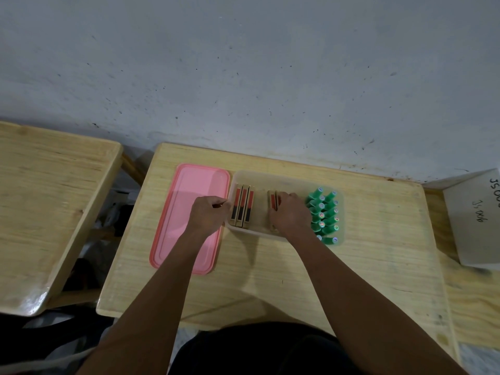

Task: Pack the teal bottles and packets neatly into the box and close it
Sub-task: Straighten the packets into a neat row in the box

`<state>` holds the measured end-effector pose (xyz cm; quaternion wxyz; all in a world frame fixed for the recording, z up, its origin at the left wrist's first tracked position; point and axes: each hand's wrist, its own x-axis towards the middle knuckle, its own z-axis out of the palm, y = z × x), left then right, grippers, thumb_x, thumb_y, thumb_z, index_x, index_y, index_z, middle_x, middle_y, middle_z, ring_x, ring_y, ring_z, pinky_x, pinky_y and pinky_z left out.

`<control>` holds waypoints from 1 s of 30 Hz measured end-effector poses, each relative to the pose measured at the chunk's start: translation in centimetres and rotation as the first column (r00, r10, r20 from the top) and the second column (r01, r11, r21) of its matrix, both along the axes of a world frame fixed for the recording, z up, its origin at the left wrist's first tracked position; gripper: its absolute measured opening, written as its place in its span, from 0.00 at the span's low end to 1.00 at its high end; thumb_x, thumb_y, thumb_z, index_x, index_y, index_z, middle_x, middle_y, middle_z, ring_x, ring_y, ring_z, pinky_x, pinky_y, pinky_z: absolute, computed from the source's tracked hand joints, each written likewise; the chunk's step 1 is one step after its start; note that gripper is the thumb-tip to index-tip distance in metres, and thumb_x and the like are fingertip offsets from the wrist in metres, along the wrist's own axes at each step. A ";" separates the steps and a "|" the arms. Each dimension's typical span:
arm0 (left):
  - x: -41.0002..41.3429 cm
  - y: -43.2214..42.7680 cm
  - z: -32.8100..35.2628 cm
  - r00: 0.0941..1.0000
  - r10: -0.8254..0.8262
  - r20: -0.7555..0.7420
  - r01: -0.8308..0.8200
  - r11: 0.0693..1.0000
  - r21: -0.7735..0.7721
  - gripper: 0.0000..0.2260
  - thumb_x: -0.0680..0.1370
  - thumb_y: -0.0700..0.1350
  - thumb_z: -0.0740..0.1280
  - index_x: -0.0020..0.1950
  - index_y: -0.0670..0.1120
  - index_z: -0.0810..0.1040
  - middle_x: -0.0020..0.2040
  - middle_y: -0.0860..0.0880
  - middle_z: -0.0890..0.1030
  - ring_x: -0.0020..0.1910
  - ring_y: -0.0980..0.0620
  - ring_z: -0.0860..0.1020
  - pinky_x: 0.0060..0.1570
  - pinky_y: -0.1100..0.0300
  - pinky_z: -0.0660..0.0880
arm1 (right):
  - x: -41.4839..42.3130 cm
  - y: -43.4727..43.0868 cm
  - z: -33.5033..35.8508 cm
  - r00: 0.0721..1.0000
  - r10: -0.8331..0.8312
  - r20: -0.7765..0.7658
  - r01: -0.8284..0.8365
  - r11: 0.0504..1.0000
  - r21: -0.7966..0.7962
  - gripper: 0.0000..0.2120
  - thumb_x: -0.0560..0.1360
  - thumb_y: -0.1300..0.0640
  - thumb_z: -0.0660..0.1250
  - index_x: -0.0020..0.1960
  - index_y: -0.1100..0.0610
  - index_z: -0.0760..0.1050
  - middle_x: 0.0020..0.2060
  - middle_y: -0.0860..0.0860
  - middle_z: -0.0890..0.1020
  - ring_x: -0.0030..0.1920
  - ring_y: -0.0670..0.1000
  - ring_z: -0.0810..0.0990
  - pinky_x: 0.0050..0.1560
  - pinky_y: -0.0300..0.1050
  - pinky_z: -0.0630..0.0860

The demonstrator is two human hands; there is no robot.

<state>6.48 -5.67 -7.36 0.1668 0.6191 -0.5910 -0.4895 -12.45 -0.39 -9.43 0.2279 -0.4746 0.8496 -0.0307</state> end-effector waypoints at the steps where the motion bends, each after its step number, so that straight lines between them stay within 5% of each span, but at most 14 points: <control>1: 0.0 0.0 0.0 1.000 0.004 -0.002 -0.004 1.000 0.003 0.11 0.77 0.43 0.66 0.57 0.40 0.80 0.48 0.47 0.82 0.42 0.51 0.81 0.48 0.58 0.79 | 0.1 -0.1 0.1 1.000 0.028 0.007 -0.028 1.000 0.010 0.19 0.76 0.49 0.65 0.66 0.51 0.73 0.56 0.53 0.77 0.58 0.57 0.77 0.51 0.51 0.75; 9: 0.0 0.1 0.0 1.000 0.007 -0.006 -0.006 1.000 0.014 0.12 0.78 0.44 0.66 0.58 0.41 0.80 0.48 0.47 0.83 0.41 0.52 0.81 0.45 0.57 0.80 | 0.9 -0.6 0.8 0.981 0.071 -0.183 -0.062 0.997 0.055 0.11 0.76 0.49 0.66 0.52 0.54 0.80 0.47 0.52 0.83 0.52 0.55 0.79 0.41 0.44 0.69; 14: -0.1 0.1 0.0 1.000 0.000 0.002 0.000 1.000 0.004 0.12 0.78 0.43 0.66 0.59 0.40 0.80 0.44 0.49 0.81 0.37 0.54 0.80 0.40 0.63 0.79 | 1.5 -1.0 0.5 0.988 0.058 -0.145 -0.053 0.998 0.041 0.09 0.76 0.53 0.64 0.52 0.52 0.81 0.47 0.51 0.83 0.50 0.54 0.80 0.40 0.44 0.71; 17: -0.1 0.1 -0.1 1.000 -0.003 0.003 0.003 1.000 0.003 0.12 0.78 0.44 0.66 0.59 0.40 0.80 0.50 0.46 0.83 0.39 0.54 0.80 0.42 0.62 0.79 | 1.7 -1.1 0.4 1.000 -0.007 -0.026 0.008 0.999 0.040 0.09 0.77 0.56 0.64 0.53 0.53 0.82 0.47 0.52 0.84 0.49 0.54 0.82 0.40 0.43 0.73; 22: 0.1 -0.1 -0.2 1.000 -0.004 0.000 0.004 1.000 0.022 0.13 0.77 0.45 0.67 0.59 0.40 0.80 0.54 0.44 0.83 0.50 0.47 0.81 0.56 0.49 0.78 | 2.0 -1.2 -0.3 0.933 -0.173 0.316 0.193 0.981 -0.032 0.10 0.77 0.58 0.66 0.57 0.55 0.79 0.52 0.54 0.84 0.54 0.54 0.81 0.54 0.39 0.70; 24: 0.1 -0.1 -0.2 1.000 -0.008 0.008 0.008 1.000 0.020 0.13 0.77 0.45 0.66 0.58 0.41 0.80 0.54 0.44 0.83 0.50 0.47 0.82 0.57 0.49 0.78 | 2.5 -1.3 -0.3 0.896 -0.191 0.401 0.220 0.975 -0.026 0.12 0.78 0.57 0.66 0.62 0.55 0.77 0.53 0.53 0.84 0.53 0.51 0.81 0.48 0.33 0.67; 27: 0.1 -0.1 -0.2 1.000 -0.005 0.009 0.005 1.000 0.025 0.13 0.77 0.45 0.66 0.58 0.41 0.80 0.53 0.44 0.83 0.50 0.47 0.82 0.57 0.49 0.78 | 2.8 -1.4 -0.8 0.829 -0.235 0.507 0.287 0.958 -0.025 0.14 0.78 0.59 0.67 0.63 0.58 0.77 0.55 0.56 0.83 0.52 0.53 0.83 0.53 0.46 0.79; 30: 0.1 -0.1 -0.2 1.000 -0.009 0.011 0.009 1.000 0.023 0.12 0.77 0.45 0.66 0.58 0.41 0.80 0.52 0.45 0.83 0.47 0.49 0.82 0.54 0.53 0.79 | 2.7 -1.2 -1.0 0.800 -0.236 0.552 0.287 0.958 -0.005 0.15 0.77 0.61 0.67 0.64 0.60 0.77 0.58 0.58 0.82 0.55 0.54 0.82 0.56 0.54 0.80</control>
